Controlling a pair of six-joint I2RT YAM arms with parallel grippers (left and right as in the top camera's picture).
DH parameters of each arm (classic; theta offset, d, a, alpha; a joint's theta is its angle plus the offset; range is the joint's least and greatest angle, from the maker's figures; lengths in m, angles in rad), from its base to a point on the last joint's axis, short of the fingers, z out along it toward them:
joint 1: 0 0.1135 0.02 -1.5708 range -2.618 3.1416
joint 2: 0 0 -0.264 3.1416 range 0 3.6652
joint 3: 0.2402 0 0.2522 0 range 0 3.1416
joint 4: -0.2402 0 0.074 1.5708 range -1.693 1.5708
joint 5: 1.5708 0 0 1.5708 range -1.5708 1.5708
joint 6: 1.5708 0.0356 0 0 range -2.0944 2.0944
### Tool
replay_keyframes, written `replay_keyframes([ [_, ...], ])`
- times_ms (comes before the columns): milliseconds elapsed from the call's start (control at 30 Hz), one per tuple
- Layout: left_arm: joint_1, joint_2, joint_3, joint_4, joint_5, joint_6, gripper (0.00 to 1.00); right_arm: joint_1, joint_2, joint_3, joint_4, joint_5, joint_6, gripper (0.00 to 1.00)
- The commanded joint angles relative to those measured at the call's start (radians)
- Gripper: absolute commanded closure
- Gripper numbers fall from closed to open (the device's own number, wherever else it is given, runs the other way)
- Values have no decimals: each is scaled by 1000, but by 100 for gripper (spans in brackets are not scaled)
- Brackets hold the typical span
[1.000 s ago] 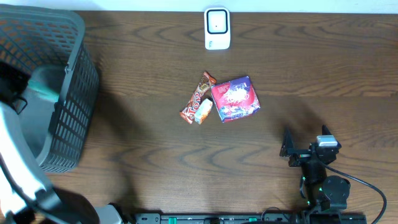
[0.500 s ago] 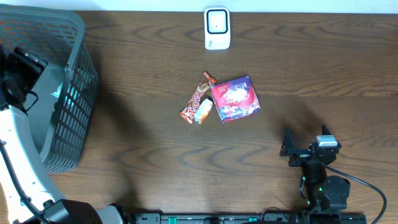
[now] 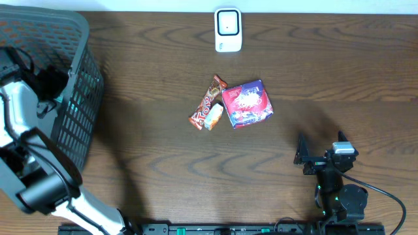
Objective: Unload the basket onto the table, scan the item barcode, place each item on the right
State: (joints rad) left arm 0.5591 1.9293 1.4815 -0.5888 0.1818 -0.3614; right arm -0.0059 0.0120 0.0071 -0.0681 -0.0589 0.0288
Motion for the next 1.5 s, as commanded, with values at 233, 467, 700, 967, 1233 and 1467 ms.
replay_keyframes([
  [233, -2, 145, 5, 55, 229, -29, 2, 8, -5, -1, -3, -3, -11, 1],
  [467, -14, 200, 5, 90, 230, -29, 4, 8, -5, -1, -3, -3, -11, 1],
  [700, -16, 214, 5, 87, 229, -29, 93, 8, -5, -1, -4, -3, -11, 1],
  [967, 90, 21, 5, 32, 230, -29, 93, 8, -5, -1, -4, -3, -11, 1],
  [1233, 138, -243, 5, 48, 230, -92, 92, 7, -5, -1, -3, -3, -11, 1],
  [1467, 135, -431, 5, 56, 230, -262, 92, 8, -5, -1, -3, -3, -11, 1],
])
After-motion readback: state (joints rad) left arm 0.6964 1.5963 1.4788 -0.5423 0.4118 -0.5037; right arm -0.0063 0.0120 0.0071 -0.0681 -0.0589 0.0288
